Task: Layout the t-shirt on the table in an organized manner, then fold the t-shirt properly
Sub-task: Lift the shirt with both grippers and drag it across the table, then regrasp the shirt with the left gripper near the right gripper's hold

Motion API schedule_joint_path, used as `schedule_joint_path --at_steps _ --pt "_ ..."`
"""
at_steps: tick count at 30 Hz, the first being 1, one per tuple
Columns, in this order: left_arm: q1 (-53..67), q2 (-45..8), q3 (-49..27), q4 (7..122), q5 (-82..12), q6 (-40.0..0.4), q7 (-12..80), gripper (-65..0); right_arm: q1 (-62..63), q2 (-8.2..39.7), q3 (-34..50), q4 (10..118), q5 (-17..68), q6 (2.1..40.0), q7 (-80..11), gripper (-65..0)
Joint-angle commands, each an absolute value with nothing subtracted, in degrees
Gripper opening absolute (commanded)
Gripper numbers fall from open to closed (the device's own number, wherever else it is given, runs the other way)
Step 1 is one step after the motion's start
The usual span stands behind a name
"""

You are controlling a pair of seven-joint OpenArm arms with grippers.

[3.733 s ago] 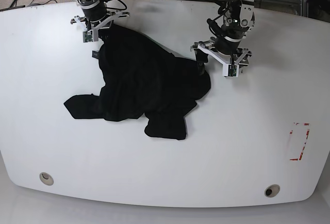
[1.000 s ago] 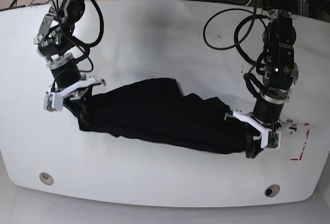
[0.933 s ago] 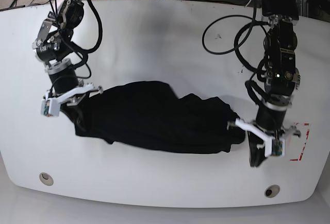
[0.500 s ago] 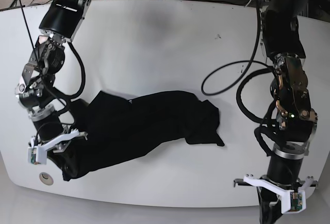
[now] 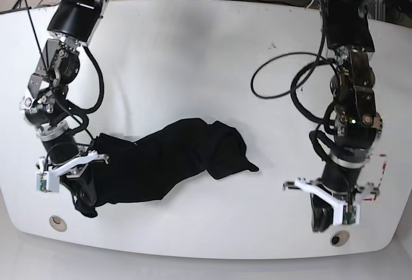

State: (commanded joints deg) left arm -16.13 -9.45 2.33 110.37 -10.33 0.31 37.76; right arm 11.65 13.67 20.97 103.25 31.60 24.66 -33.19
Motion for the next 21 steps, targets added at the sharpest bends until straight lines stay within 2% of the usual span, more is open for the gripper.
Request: schedule_joint_path --at_steps 4,8,9,10,13,21 --pt "-9.71 -6.37 2.33 110.37 -10.24 0.31 37.76 -45.6 8.75 13.14 20.97 104.92 31.52 24.66 -33.19 -64.7" --pt "-4.62 -3.12 2.42 109.41 -10.24 0.31 37.67 -23.6 6.73 12.88 20.97 105.54 31.69 24.66 -33.19 -64.7" --pt "-4.26 -2.86 2.42 109.14 -10.24 0.31 37.67 -21.8 6.55 12.79 20.97 105.63 31.69 24.66 -33.19 -64.7" --pt "-3.30 -1.89 2.24 107.91 -10.24 0.31 37.67 -15.7 6.11 12.09 20.97 105.71 31.69 24.66 -33.19 -64.7" --pt "-2.24 -0.48 2.07 104.31 -10.33 0.31 37.67 -10.8 4.62 11.12 20.97 106.15 31.43 24.66 -33.19 -64.7" --pt "-2.07 2.07 2.07 95.08 -10.33 0.31 35.03 -10.8 1.71 10.59 20.97 107.12 31.25 24.84 -33.19 -64.7"
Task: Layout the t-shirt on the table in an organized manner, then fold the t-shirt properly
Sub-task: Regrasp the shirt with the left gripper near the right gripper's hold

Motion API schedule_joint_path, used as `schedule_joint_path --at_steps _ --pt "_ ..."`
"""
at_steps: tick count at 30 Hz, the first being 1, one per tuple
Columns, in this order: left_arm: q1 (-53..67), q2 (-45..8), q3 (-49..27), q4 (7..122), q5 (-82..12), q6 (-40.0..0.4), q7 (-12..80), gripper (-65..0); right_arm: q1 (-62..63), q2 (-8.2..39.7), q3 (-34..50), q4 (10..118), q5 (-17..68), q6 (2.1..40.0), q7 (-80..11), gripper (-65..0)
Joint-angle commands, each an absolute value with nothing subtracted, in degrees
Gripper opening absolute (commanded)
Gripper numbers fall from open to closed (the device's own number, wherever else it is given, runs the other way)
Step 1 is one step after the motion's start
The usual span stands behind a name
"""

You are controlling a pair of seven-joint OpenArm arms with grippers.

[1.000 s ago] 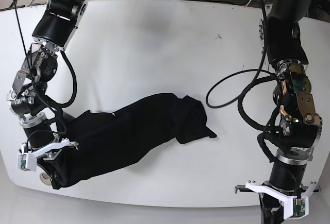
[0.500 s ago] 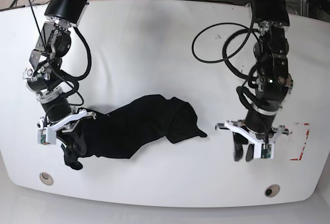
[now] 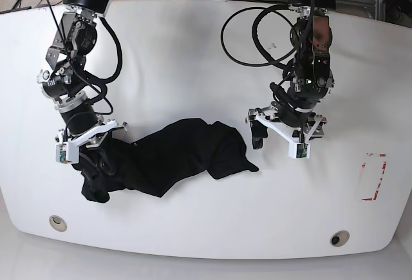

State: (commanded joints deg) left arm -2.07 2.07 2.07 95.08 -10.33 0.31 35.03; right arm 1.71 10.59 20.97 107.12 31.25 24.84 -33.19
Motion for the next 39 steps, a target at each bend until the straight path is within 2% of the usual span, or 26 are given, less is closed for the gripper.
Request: schedule_joint_path --at_steps 6,22,28,39 --pt "-4.53 3.47 2.07 88.75 -10.33 0.31 31.08 -10.8 0.75 10.59 20.97 107.12 31.43 24.84 -33.01 -64.7" --pt "-16.66 8.31 1.89 73.71 -10.33 0.40 27.47 -10.8 -0.31 10.59 20.97 107.12 31.52 24.92 -32.92 -64.7" --pt "-20.18 9.00 1.89 66.15 -10.42 0.40 26.77 -10.8 -0.31 10.51 20.97 107.12 31.52 24.92 -32.92 -64.7" --pt "-20.62 9.00 1.89 61.67 -10.42 0.40 23.16 -11.0 -0.31 10.51 20.97 107.03 31.43 24.92 -32.92 -64.7"
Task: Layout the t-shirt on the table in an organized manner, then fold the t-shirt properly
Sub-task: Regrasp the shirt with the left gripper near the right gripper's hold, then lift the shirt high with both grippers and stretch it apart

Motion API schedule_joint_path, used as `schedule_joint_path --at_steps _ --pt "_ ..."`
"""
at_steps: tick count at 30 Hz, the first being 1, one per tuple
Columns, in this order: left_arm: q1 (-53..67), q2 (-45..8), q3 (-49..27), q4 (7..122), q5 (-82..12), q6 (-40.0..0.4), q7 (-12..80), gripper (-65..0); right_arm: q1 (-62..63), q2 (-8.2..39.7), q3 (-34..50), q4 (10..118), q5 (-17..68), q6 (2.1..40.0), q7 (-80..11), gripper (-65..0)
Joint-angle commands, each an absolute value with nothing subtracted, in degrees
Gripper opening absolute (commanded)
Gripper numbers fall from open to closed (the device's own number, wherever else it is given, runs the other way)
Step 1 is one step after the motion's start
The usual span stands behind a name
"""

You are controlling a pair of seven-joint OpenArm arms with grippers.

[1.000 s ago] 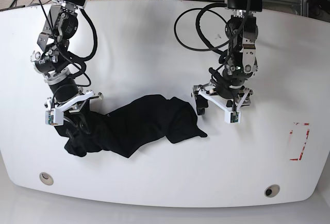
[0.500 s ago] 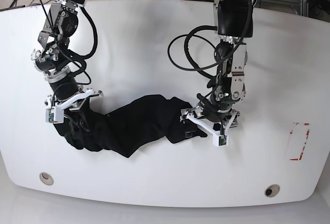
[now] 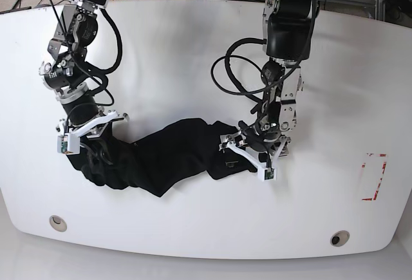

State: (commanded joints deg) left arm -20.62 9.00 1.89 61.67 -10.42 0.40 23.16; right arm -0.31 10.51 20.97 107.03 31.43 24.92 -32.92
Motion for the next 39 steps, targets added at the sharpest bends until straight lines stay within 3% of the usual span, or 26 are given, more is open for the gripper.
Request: schedule_joint_path --at_steps 3,5,11,15,25,39 --pt "-20.70 9.00 1.98 60.79 -10.42 0.40 21.93 -11.3 -0.31 10.51 20.97 106.95 31.43 24.92 -32.92 -64.7" --pt "-21.14 9.00 2.15 60.44 -10.42 0.40 21.14 -15.6 -0.31 10.51 20.97 106.95 31.52 24.92 -32.92 -64.7" --pt "-23.87 9.00 2.15 55.87 -12.62 0.40 19.65 -42.2 -0.40 10.51 20.97 106.86 31.52 24.92 -32.92 -64.7" --pt "-25.36 9.00 2.42 52.79 -15.87 0.40 17.98 -56.0 -0.40 10.51 20.97 106.86 31.43 24.92 -32.92 -64.7" --pt "-25.89 9.00 2.15 53.41 -16.84 0.40 17.89 -64.3 -0.48 10.51 21.23 106.95 31.60 24.92 -32.92 -64.7" --pt "-18.95 -1.98 1.98 74.15 -16.92 0.40 20.53 -65.0 -7.16 10.42 21.32 111.78 31.69 24.57 -32.92 -64.8"
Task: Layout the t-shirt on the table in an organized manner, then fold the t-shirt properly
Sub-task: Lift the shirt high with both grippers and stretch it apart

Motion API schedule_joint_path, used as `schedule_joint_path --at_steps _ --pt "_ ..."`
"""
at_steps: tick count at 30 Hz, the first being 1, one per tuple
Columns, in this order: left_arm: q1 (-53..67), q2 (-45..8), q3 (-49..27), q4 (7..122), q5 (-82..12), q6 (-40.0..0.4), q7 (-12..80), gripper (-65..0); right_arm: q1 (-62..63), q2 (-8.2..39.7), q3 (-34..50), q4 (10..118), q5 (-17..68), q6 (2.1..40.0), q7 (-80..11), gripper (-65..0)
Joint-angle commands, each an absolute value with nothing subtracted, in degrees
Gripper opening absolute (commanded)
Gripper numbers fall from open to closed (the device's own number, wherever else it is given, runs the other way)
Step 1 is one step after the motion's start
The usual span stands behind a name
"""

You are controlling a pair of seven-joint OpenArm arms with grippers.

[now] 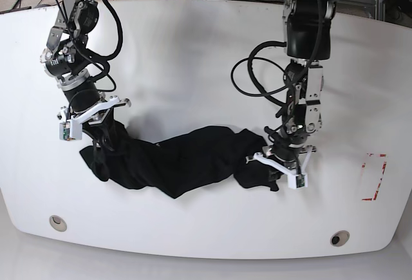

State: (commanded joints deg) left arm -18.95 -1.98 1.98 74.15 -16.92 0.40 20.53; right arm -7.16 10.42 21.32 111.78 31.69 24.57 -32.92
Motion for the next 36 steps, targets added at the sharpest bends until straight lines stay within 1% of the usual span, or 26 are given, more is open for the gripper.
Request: schedule_joint_path --at_steps 8,12,23,27,29,31,36 --pt "-18.51 -6.20 -0.22 84.53 -16.92 0.40 22.20 -65.0 -6.02 10.42 21.41 111.87 31.34 24.48 -32.92 -64.8" --pt "-19.65 -7.69 -2.24 88.13 -16.92 0.40 25.36 -65.0 -3.03 10.59 21.32 110.37 31.25 24.48 -33.01 -64.8" --pt "-28.35 -8.13 -3.56 92.97 -18.77 0.31 29.49 -65.0 10.07 11.12 20.79 101.85 31.25 24.48 -33.19 -64.8" --pt "-30.99 -7.78 -3.65 94.29 -18.86 0.57 29.49 -65.0 15.78 12.70 20.35 97.80 31.25 24.48 -33.19 -64.8" --pt "-31.34 -7.87 -4.09 95.87 -18.86 0.57 29.67 -64.9 19.47 13.67 18.68 96.22 31.25 24.48 -33.19 -64.8" --pt "-31.60 -7.87 -4.26 97.19 -18.86 0.57 30.64 -64.9 22.20 15.08 17.80 95.25 31.25 24.40 -33.19 -64.8" --pt "-34.77 -7.87 -5.85 101.58 -18.86 0.57 33.63 -64.9 28.88 16.40 17.01 92.70 31.25 24.40 -34.42 -64.8"
